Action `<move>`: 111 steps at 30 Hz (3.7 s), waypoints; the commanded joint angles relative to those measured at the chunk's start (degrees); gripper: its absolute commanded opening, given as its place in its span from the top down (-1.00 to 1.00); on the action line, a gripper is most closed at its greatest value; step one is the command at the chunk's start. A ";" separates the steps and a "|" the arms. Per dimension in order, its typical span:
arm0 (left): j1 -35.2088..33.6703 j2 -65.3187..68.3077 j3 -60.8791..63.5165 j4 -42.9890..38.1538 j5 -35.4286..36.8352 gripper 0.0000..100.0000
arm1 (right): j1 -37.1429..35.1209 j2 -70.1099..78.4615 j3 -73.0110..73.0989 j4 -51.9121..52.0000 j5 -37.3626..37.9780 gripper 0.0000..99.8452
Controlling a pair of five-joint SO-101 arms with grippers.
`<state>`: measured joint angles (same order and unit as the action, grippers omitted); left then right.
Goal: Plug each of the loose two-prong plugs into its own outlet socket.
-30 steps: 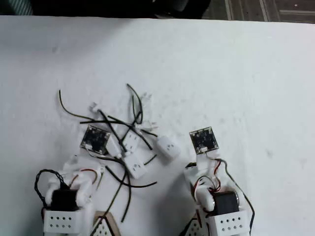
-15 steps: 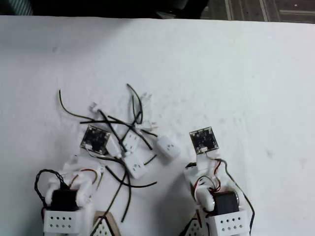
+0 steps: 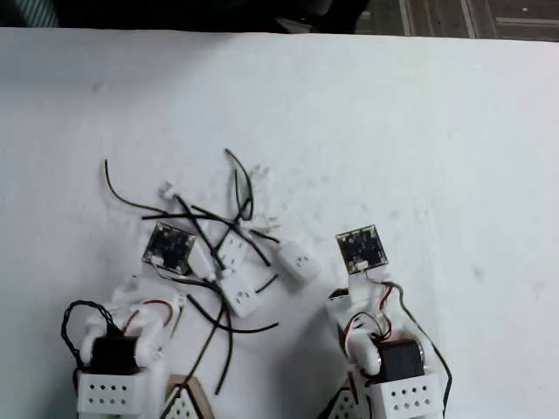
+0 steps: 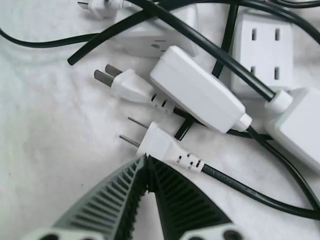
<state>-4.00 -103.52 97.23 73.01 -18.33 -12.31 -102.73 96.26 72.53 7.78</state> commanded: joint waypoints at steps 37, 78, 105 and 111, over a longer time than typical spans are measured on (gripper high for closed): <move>-1.71 0.04 -22.24 0.09 -22.15 0.95 | 0.31 -0.40 0.62 0.22 -0.18 0.96; 10.15 95.78 -55.38 -14.68 -28.84 0.48 | 0.40 -0.40 0.62 0.22 -0.18 0.96; -5.05 100.44 -70.24 -12.13 -22.42 0.60 | 0.40 -0.40 0.62 0.22 -0.18 0.96; 3.03 100.44 -77.54 5.36 -18.90 0.60 | 0.40 -0.40 0.62 0.22 -0.18 0.96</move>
<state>-4.79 -2.51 23.82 71.52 -40.48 -12.31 -102.73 96.26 72.53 7.78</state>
